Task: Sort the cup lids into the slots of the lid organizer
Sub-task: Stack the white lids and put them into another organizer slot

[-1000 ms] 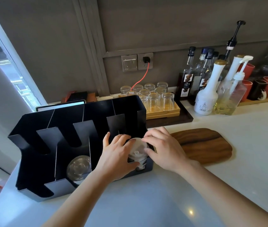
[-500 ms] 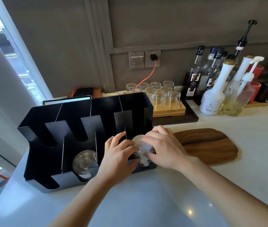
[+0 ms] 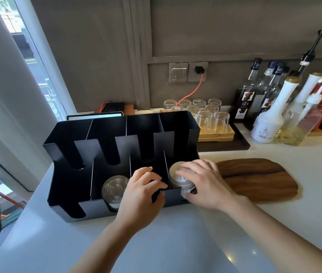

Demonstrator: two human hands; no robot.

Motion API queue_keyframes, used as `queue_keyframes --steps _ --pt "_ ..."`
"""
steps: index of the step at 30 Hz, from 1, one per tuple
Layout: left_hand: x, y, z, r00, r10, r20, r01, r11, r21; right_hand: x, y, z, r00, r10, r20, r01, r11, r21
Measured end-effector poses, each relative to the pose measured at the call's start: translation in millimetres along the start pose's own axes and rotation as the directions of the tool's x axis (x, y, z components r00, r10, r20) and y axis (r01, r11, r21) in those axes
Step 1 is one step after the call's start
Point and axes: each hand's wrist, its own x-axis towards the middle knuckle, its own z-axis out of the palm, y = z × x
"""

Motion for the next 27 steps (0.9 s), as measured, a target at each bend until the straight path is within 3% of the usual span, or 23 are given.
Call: queue_keyframes --steps 10,16,19,27 --pt "18.9 7.6 1.3 0.998 0.068 -0.002 -0.068 0.997 -0.027 -6.0 0.0 6.8 1.000 0.018 -0.017 -0.018 1.000 0.001" --pt "41.6 12.6 14.9 0.980 0.143 0.141 -0.167 0.970 0.175 -6.2 8.8 2.5 0.993 0.021 -0.118 -0.013 0.998 0.062" --pt "47.6 12.8 20.7 0.966 0.131 0.223 -0.188 0.948 0.256 -4.4 13.9 -0.9 0.988 -0.005 -0.151 0.008 1.000 0.017" --pt "47.7 10.9 25.0 0.967 0.118 0.227 -0.173 0.954 0.243 -5.1 16.8 -2.0 0.997 -0.015 -0.075 0.003 0.988 -0.152"
